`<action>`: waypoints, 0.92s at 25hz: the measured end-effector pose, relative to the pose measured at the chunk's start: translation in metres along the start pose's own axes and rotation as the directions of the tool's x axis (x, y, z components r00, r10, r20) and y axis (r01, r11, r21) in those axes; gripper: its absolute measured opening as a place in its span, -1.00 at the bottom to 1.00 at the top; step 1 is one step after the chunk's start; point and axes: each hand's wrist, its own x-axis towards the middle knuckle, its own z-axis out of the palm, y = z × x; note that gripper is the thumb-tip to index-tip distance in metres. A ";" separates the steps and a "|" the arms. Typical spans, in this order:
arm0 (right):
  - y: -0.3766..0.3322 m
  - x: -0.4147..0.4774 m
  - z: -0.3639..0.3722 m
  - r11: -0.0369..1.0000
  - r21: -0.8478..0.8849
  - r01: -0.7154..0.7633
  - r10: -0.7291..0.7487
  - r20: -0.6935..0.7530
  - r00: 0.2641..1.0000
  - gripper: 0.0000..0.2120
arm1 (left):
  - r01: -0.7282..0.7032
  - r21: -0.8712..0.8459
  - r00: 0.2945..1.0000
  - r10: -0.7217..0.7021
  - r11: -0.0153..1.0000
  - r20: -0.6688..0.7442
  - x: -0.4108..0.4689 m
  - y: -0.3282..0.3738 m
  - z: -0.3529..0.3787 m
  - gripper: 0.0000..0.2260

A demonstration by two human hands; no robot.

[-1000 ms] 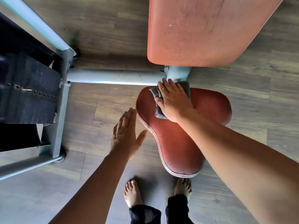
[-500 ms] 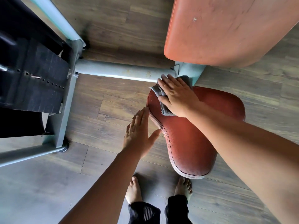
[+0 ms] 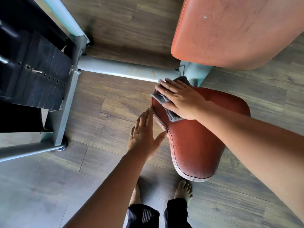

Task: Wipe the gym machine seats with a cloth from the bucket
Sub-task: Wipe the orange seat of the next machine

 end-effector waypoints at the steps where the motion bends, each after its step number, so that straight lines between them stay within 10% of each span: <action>1: -0.005 0.011 -0.002 0.998 0.036 -0.059 0.059 -0.018 0.998 -0.32 | 0.007 -0.003 1.000 -0.007 1.000 -0.004 0.000 0.001 0.001 -0.11; 9: -0.013 -0.071 0.010 0.960 -0.045 0.276 -0.273 0.051 0.961 -0.40 | 0.035 -0.038 0.999 -0.035 0.999 0.001 -0.007 0.003 0.005 -0.13; 15: -0.012 -0.002 0.007 0.936 0.157 -0.316 0.330 -0.076 0.941 -0.37 | 0.046 -0.064 0.999 -0.046 0.997 -0.002 -0.014 0.010 0.007 -0.13; 23: -0.022 -0.064 0.022 0.990 0.062 -0.130 0.135 -0.080 0.988 -0.35 | -0.046 0.001 0.999 0.046 0.999 0.027 -0.031 0.009 0.012 -0.19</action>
